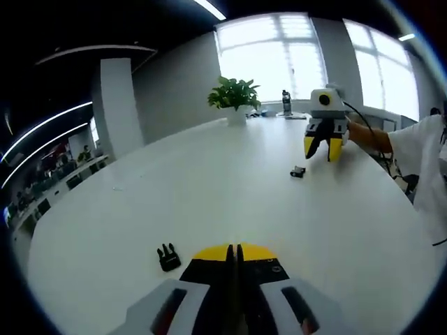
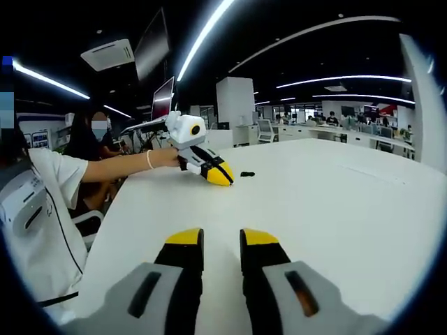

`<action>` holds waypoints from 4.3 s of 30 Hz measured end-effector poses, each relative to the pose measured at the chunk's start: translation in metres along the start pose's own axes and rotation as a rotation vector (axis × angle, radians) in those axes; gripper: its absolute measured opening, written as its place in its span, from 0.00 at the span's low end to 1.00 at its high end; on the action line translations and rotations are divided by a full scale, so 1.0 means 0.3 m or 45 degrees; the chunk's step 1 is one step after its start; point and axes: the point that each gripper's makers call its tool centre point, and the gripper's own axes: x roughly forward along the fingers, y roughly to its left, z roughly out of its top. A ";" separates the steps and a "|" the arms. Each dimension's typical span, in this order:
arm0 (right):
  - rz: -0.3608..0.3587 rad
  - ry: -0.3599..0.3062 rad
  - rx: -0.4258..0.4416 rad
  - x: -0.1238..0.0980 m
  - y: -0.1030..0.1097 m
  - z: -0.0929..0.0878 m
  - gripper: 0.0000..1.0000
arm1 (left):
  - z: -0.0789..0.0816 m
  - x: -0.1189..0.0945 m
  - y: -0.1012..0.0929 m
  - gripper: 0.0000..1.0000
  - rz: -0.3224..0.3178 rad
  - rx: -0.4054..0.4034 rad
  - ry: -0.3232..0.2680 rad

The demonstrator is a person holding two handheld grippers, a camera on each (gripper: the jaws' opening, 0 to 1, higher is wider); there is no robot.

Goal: Snap the two parts of the plastic buckle together until the buckle closes and remains connected.

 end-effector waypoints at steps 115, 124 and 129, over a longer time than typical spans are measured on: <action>-0.042 -0.032 -0.031 0.015 0.001 0.034 0.20 | 0.038 -0.022 -0.071 0.11 0.063 -0.280 -0.052; -0.034 -0.025 -0.045 0.016 -0.006 0.029 0.19 | 0.049 -0.027 -0.078 0.11 0.056 -0.297 -0.076; -0.027 -0.034 -0.085 0.013 -0.007 0.048 0.19 | 0.034 -0.026 -0.096 0.11 0.042 -0.287 -0.067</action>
